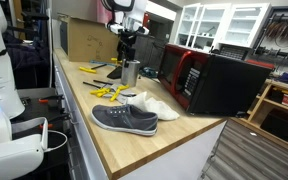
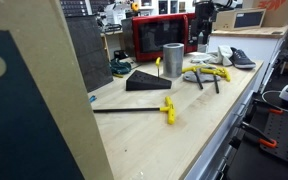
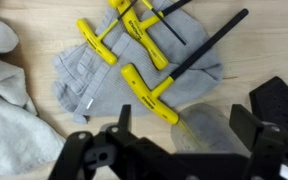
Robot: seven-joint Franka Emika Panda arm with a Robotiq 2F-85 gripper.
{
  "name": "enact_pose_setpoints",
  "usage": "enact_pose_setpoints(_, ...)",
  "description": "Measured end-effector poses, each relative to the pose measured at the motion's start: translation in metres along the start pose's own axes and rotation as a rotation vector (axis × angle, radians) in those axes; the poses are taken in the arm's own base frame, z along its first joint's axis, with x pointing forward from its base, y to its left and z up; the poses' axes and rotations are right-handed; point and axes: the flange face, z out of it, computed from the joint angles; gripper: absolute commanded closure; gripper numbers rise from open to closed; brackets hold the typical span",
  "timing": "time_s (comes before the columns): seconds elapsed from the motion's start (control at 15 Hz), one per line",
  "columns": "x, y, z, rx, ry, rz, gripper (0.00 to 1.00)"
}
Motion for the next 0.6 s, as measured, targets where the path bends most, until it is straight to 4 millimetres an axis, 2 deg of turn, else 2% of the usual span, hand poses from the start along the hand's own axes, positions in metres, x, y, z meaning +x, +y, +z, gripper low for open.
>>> enact_pose_setpoints(0.13,-0.017,0.014,0.025,-0.031,0.0,0.01,0.0)
enact_pose_setpoints(0.4,-0.083,0.058,0.08,-0.073,-0.015,0.068,0.0)
enact_pose_setpoints(0.6,-0.124,0.076,0.11,-0.061,-0.029,0.125,0.0)
